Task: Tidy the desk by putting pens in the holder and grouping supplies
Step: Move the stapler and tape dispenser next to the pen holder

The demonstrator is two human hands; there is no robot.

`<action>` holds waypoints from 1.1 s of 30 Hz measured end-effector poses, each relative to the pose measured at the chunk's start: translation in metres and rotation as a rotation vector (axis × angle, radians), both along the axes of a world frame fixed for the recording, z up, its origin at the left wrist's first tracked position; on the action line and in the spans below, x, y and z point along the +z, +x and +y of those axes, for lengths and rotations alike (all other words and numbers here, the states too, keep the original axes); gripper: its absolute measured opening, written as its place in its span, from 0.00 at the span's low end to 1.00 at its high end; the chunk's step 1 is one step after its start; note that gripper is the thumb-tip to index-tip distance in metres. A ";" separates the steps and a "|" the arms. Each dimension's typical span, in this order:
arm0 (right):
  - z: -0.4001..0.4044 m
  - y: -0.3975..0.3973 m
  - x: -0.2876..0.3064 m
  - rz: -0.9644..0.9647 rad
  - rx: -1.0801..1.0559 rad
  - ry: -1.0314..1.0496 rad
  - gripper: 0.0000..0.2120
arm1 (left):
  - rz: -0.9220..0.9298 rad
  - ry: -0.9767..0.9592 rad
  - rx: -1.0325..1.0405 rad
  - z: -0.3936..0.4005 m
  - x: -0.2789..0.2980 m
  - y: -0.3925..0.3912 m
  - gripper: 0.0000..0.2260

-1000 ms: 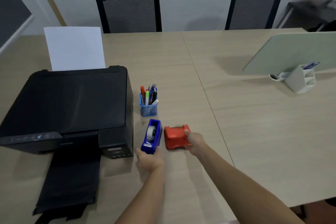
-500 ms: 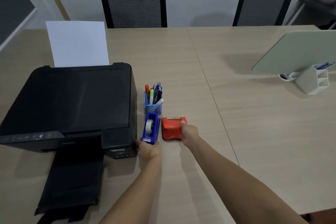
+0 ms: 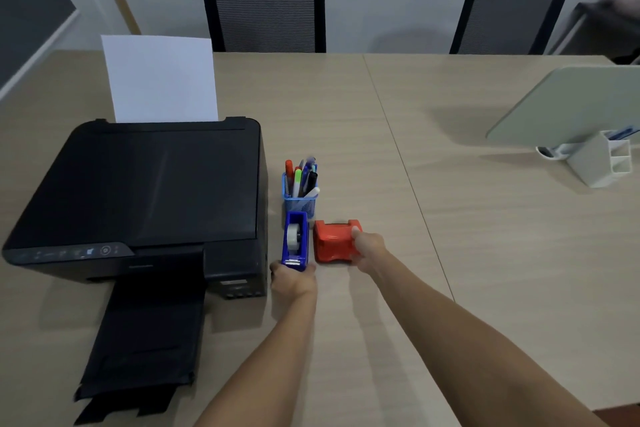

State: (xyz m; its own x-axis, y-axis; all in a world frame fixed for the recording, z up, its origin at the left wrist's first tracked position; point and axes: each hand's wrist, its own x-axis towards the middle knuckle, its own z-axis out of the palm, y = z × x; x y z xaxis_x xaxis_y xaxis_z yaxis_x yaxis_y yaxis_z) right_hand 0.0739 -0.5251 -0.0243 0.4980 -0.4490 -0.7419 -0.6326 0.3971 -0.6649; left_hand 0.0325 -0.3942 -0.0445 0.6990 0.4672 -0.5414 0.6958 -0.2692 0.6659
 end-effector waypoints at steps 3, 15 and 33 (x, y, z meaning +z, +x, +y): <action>-0.002 -0.001 -0.001 -0.009 -0.014 0.009 0.18 | 0.008 -0.040 -0.015 0.003 0.001 0.000 0.32; 0.026 -0.018 0.036 0.027 -0.067 -0.282 0.20 | 0.153 -0.407 -0.496 0.110 0.049 -0.078 0.29; 0.238 -0.042 0.080 -0.192 0.283 -0.642 0.30 | -0.300 -0.819 -0.026 0.391 0.109 0.032 0.27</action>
